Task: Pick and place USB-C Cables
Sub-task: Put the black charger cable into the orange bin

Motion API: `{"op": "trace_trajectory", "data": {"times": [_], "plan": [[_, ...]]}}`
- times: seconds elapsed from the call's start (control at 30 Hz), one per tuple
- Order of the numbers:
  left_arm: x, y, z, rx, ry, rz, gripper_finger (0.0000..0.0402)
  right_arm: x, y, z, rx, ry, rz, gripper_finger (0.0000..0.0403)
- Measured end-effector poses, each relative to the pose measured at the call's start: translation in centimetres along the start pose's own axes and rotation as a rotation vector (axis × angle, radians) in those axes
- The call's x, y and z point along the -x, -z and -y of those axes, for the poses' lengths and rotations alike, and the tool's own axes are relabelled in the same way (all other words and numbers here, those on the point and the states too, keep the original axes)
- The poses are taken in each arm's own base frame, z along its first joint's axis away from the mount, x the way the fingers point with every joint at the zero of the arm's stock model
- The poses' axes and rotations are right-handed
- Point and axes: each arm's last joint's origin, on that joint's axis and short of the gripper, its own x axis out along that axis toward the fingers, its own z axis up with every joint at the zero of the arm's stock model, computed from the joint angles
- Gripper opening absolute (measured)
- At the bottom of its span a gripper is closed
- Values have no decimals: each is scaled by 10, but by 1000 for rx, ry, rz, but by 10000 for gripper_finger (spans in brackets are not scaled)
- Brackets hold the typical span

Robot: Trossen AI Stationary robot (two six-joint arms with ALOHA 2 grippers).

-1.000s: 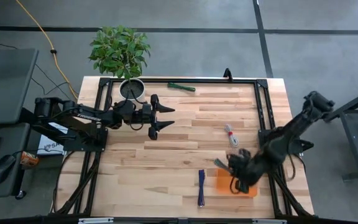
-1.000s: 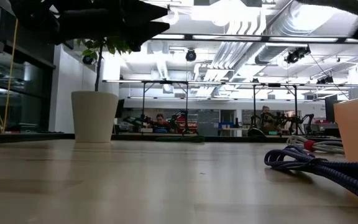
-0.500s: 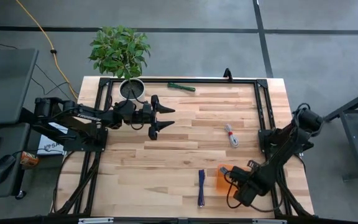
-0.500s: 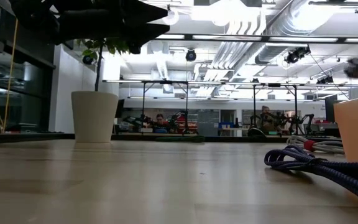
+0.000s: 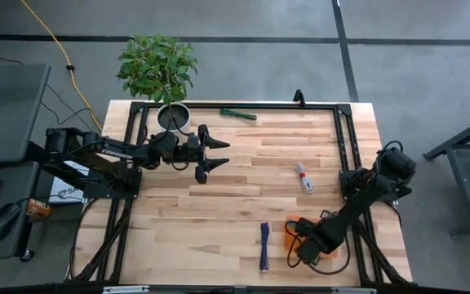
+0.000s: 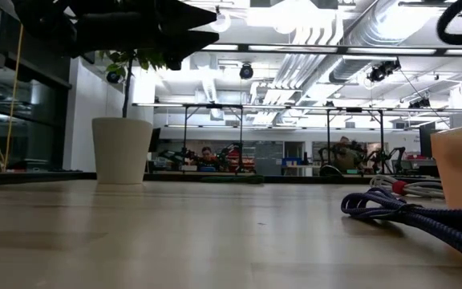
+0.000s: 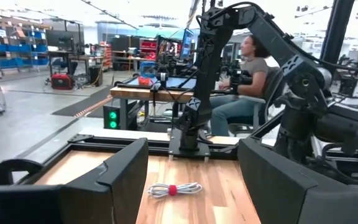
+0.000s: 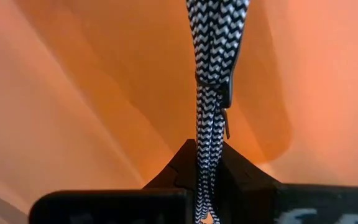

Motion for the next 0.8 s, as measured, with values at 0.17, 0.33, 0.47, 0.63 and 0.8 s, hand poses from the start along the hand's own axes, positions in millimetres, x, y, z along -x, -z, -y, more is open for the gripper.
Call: {"op": "trace_trajectory", "data": {"times": [0.17,0.33,0.47,0.63,0.8], "plan": [[0,0,-1,1,-32,2,229,1,-4,0,-13,-32,-59,9],[0,0,-1,2,-32,2,229,1,-7,-2,0,-66,-65,11],[0,0,-1,2,-32,2,229,1,-8,-3,6,-66,-35,17],[0,0,-1,2,-32,2,229,1,-8,-2,5,-61,-32,45],[0,0,-1,3,-32,2,229,1,-7,-1,6,-51,-35,71]]}}
